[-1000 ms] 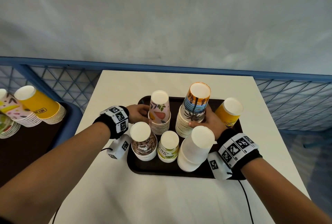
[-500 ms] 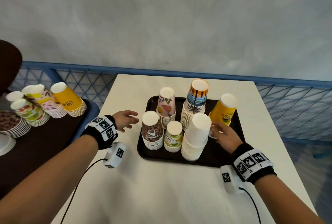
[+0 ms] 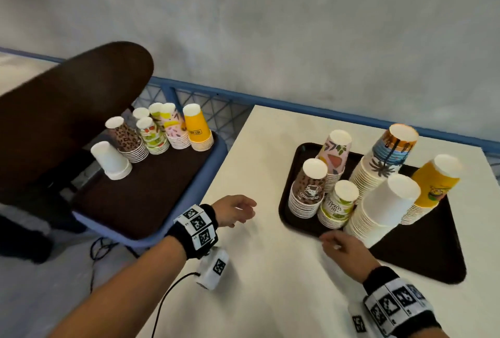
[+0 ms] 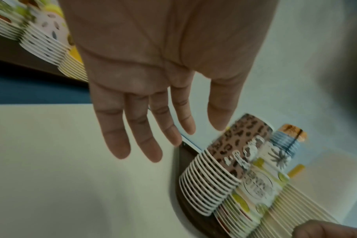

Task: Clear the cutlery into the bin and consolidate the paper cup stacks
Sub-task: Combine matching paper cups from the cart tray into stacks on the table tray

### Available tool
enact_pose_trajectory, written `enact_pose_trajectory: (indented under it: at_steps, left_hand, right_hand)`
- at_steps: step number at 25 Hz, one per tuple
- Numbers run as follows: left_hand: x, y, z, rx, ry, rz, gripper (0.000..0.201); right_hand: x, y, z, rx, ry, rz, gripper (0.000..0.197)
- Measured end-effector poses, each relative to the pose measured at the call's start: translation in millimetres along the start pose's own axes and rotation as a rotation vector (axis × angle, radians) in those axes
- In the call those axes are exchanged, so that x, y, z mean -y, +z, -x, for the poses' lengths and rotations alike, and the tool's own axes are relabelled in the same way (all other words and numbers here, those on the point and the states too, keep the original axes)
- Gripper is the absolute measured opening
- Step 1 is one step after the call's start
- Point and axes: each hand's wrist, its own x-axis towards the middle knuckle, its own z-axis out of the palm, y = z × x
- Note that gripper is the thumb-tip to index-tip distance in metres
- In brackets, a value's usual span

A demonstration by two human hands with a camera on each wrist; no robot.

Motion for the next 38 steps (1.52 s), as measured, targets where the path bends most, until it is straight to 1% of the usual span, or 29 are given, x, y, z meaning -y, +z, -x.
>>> enact_pose_trajectory:
  at_steps: [3, 6, 8, 11, 14, 16, 19, 22, 26, 28, 30, 32, 34, 35, 36, 38]
  left_hand:
    - [27, -45, 7, -0.111, 0.021, 0.057, 0.021]
    - [55, -99, 11, -0.255, 0.063, 0.036, 0.036]
    - [65, -134, 9, -0.4, 0.101, 0.014, 0.044]
    - [59, -195, -2, -0.613, 0.191, -0.105, 0.052]
    - [39, -252, -24, -0.76, 0.269, -0.18, 0.054]
    - [27, -278, -39, -0.828, 0.29, -0.167, 0.054]
    - [16, -302, -71, -0.838, 0.274, -0.206, 0.059]
    - [13, -313, -102, -0.821, 0.263, -0.246, 0.07]
    - [12, -320, -127, -0.767, 0.177, -0.226, 0.08]
    - [12, -322, -133, -0.736, 0.132, -0.241, 0.076]
    - [11, -321, -130, -0.745, 0.122, -0.313, 0.062]
    - [12, -314, -118, -0.758, 0.141, -0.337, 0.05]
    - [22, -306, -101, -0.73, 0.149, -0.301, 0.049]
    - [30, -302, -92, -0.711, 0.151, -0.281, 0.052]
    - [39, -299, -85, -0.699, 0.153, -0.262, 0.056]
    - [59, -291, -72, -0.71, 0.173, -0.196, 0.063]
  right_hand:
    - [63, 42, -38, 0.039, -0.11, -0.05, 0.02]
    - [128, 86, -82, 0.046, -0.167, -0.075, 0.016]
    - [163, 108, -111, -0.011, -0.193, -0.111, 0.015]
    - [209, 133, -157, -0.114, -0.216, -0.163, 0.023]
    - [240, 146, -203, -0.235, -0.249, -0.191, 0.031]
    - [249, 149, -223, -0.293, -0.246, -0.219, 0.036]
    - [254, 156, -251, -0.313, -0.217, -0.21, 0.048]
    - [254, 160, -276, -0.244, -0.175, -0.173, 0.062]
    - [262, 161, -301, -0.264, -0.145, -0.225, 0.072]
    - [268, 162, -311, -0.256, -0.144, -0.256, 0.083]
    - [274, 162, -321, -0.235, -0.151, -0.249, 0.094]
    - [281, 163, -332, -0.218, -0.155, -0.223, 0.107]
    - [285, 168, -343, -0.194, -0.138, -0.199, 0.119]
    - [285, 172, -346, -0.17, -0.116, -0.193, 0.12]
    - [284, 178, -349, -0.155, -0.099, -0.19, 0.116]
    - [283, 189, -346, -0.129, -0.051, -0.178, 0.098]
